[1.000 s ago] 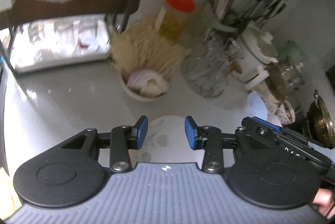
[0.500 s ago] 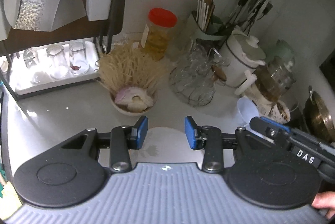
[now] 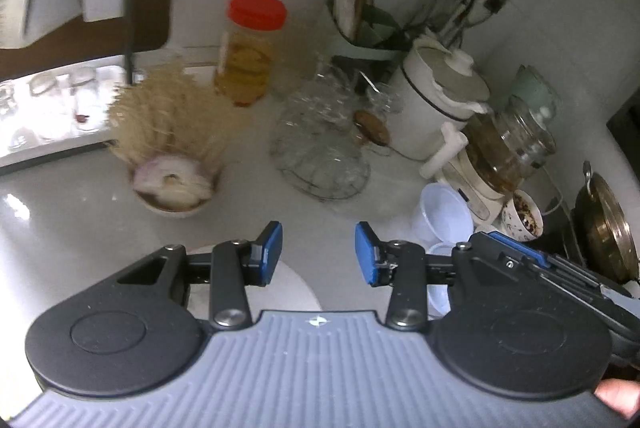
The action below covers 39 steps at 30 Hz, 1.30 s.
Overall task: Organize plates and bowls
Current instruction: 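Move both grippers toward the white plastic bowls by the tea maker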
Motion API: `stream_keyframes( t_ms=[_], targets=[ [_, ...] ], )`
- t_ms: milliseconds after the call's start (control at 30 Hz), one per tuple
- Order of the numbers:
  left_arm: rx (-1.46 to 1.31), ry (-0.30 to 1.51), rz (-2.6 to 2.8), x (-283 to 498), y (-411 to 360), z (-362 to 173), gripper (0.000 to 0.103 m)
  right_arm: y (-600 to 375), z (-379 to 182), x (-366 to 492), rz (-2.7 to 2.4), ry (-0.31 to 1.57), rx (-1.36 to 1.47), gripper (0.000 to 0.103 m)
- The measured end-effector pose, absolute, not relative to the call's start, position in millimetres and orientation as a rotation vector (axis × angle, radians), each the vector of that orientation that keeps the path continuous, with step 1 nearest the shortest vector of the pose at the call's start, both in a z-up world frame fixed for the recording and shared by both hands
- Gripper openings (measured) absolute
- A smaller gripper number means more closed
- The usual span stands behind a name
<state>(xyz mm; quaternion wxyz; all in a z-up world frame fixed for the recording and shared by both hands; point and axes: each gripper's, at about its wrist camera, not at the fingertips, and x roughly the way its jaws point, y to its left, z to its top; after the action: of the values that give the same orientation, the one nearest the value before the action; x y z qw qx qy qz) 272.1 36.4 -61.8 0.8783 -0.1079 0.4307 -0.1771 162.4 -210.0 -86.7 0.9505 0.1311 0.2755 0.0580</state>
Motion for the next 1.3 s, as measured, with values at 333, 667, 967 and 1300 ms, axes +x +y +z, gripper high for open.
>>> stream_keyframes(
  t_ms=[333, 667, 967, 1300],
  targets=[
    [-0.187, 0.957, -0.417, 280.7, -38.8, -87.0, 0.047, -274.9, -112.5, 145.9, 0.005, 0.588, 0.31, 0.029],
    [-0.167, 1.021, -0.473, 288.0, -119.4, -126.7, 0.057, -335.5, -150.1, 132.5, -0.058, 0.653, 0.393, 0.048],
    [-0.12, 1.089, -0.452, 288.9, -180.1, -167.7, 0.058, -370.7, -190.2, 149.3, -0.009, 0.727, 0.419, 0.048],
    [-0.132, 1.137, -0.379, 298.8, -188.7, -196.0, 0.057, -387.3, -220.3, 170.1, 0.064, 0.781, 0.437, 0.048]
  ],
)
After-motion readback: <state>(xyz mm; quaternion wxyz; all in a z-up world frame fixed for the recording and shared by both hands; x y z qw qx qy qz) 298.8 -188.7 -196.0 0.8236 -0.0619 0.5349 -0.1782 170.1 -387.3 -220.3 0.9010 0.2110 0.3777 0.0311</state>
